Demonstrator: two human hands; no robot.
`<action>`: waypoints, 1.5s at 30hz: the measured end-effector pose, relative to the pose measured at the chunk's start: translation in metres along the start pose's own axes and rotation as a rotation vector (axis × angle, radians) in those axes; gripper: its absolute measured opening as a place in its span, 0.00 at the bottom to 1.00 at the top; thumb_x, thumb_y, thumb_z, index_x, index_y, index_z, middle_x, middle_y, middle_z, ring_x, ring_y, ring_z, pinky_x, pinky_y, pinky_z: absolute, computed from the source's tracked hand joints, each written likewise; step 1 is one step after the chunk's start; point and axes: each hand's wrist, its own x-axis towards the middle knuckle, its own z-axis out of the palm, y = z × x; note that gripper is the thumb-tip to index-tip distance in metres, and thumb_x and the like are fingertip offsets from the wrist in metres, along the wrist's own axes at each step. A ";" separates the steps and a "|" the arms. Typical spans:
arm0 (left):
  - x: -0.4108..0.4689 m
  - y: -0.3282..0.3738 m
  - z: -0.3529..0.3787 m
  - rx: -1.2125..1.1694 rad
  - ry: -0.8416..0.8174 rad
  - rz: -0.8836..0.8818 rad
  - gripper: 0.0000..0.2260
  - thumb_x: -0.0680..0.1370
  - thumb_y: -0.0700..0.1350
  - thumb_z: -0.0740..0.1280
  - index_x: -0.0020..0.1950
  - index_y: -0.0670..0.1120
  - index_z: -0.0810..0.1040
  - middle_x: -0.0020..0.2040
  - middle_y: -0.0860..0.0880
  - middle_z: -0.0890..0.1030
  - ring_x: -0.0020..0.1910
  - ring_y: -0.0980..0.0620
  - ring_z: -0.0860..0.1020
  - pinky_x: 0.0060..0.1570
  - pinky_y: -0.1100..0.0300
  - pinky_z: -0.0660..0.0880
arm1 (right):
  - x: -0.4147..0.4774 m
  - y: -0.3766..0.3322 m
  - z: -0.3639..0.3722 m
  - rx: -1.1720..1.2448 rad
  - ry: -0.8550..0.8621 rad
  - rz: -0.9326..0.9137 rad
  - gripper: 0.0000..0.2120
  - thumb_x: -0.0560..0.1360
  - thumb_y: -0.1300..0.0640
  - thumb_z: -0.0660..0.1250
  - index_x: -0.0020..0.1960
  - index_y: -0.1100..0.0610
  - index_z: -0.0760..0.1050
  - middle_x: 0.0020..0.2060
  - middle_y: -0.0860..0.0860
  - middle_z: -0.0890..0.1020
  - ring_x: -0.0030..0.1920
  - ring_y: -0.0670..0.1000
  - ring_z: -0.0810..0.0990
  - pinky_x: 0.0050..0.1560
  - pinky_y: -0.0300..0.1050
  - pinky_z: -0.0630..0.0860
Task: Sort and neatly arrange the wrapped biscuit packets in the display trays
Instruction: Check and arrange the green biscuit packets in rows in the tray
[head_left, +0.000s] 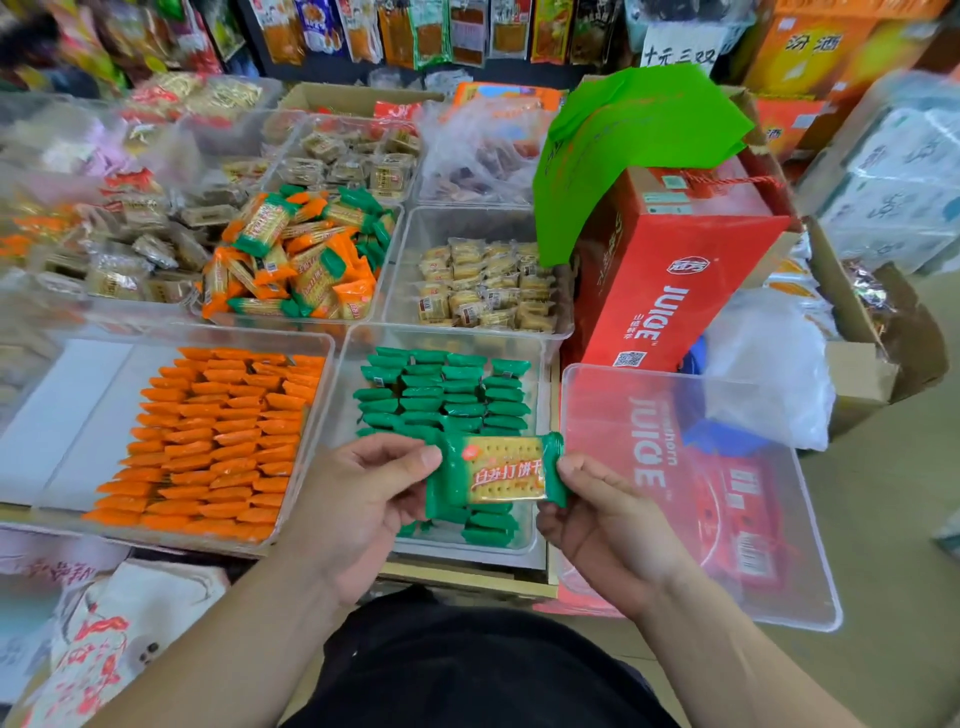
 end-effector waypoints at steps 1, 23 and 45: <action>-0.003 0.001 0.001 0.001 -0.024 -0.017 0.10 0.65 0.39 0.72 0.45 0.38 0.81 0.49 0.34 0.83 0.47 0.39 0.77 0.45 0.47 0.74 | 0.001 0.003 -0.002 0.018 0.006 0.026 0.10 0.73 0.60 0.66 0.35 0.57 0.82 0.40 0.57 0.83 0.33 0.49 0.76 0.37 0.41 0.74; -0.035 -0.006 -0.001 0.087 -0.049 0.171 0.09 0.75 0.36 0.67 0.46 0.47 0.86 0.52 0.41 0.84 0.47 0.43 0.79 0.39 0.55 0.77 | -0.028 -0.009 -0.010 -0.207 -0.054 -0.198 0.10 0.77 0.70 0.62 0.44 0.60 0.79 0.41 0.54 0.84 0.40 0.50 0.80 0.42 0.42 0.73; -0.036 -0.001 -0.003 0.474 0.063 0.187 0.04 0.79 0.40 0.69 0.50 0.44 0.83 0.35 0.45 0.84 0.24 0.50 0.73 0.22 0.62 0.66 | -0.029 -0.008 -0.007 -0.434 0.101 -0.084 0.06 0.80 0.59 0.67 0.48 0.60 0.80 0.36 0.61 0.85 0.31 0.53 0.81 0.31 0.41 0.76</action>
